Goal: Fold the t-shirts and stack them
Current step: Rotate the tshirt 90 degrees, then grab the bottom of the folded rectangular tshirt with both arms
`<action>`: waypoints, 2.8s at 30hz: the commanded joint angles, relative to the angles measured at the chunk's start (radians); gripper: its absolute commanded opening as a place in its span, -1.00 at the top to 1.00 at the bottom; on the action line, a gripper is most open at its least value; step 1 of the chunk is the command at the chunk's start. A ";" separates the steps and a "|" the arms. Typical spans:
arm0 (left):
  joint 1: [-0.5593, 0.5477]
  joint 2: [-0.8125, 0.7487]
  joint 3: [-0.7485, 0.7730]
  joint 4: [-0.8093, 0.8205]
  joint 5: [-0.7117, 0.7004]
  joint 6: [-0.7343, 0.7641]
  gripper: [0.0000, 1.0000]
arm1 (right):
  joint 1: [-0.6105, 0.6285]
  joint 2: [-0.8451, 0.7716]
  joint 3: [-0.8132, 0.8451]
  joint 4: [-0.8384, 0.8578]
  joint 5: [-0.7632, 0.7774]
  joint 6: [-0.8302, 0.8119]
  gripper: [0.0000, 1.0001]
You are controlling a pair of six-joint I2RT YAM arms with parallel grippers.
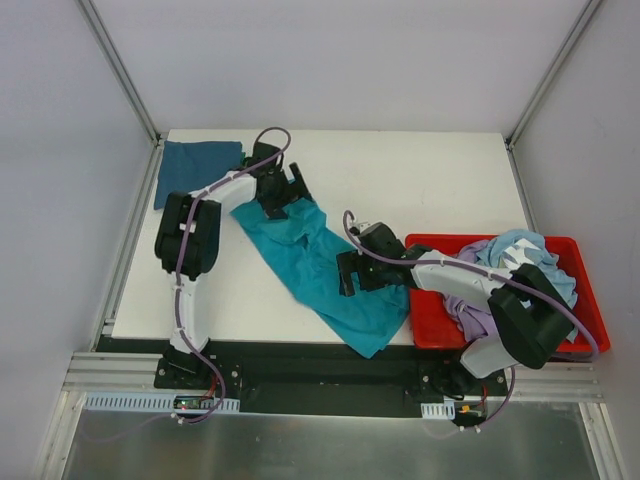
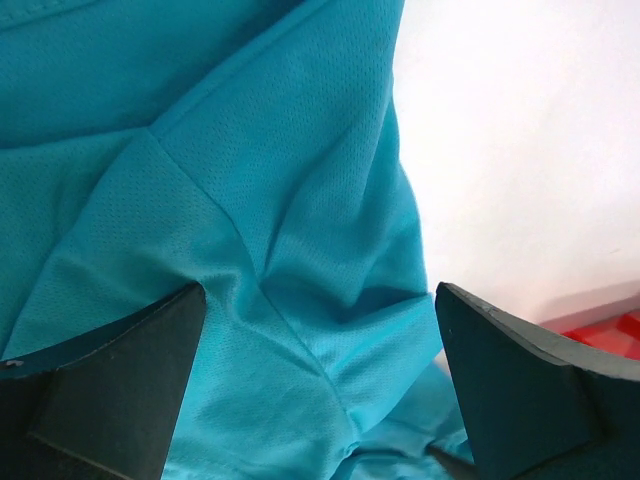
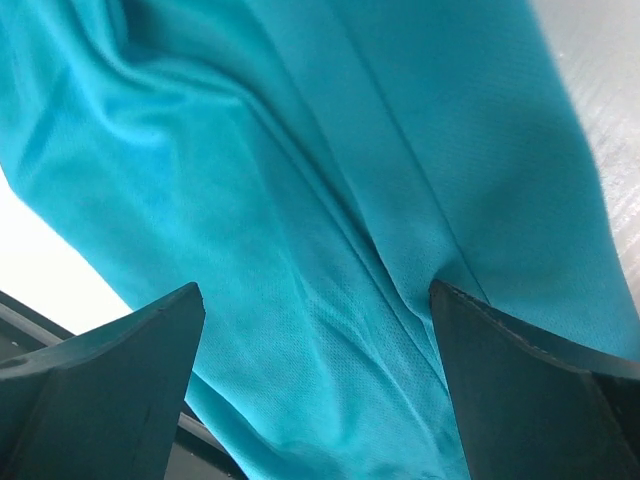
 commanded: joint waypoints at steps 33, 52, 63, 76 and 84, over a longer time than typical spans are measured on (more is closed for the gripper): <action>-0.016 0.487 0.874 0.220 0.195 -0.168 -0.98 | 0.185 -0.068 0.106 0.108 0.010 0.036 -0.94; -0.109 -0.605 -0.518 0.146 0.163 0.111 -0.98 | 0.176 -0.398 -0.094 -0.040 0.293 0.087 -0.98; -0.126 -0.791 -0.889 0.146 0.147 0.014 -0.43 | 0.171 -0.336 -0.132 -0.005 0.271 0.156 -0.97; -0.126 -0.852 -0.924 0.057 0.130 0.022 -0.13 | 0.165 -0.311 -0.170 -0.002 0.236 0.203 -0.97; -0.128 -0.897 -0.929 0.002 0.055 0.031 -0.11 | 0.164 -0.296 -0.187 0.010 0.230 0.220 -0.97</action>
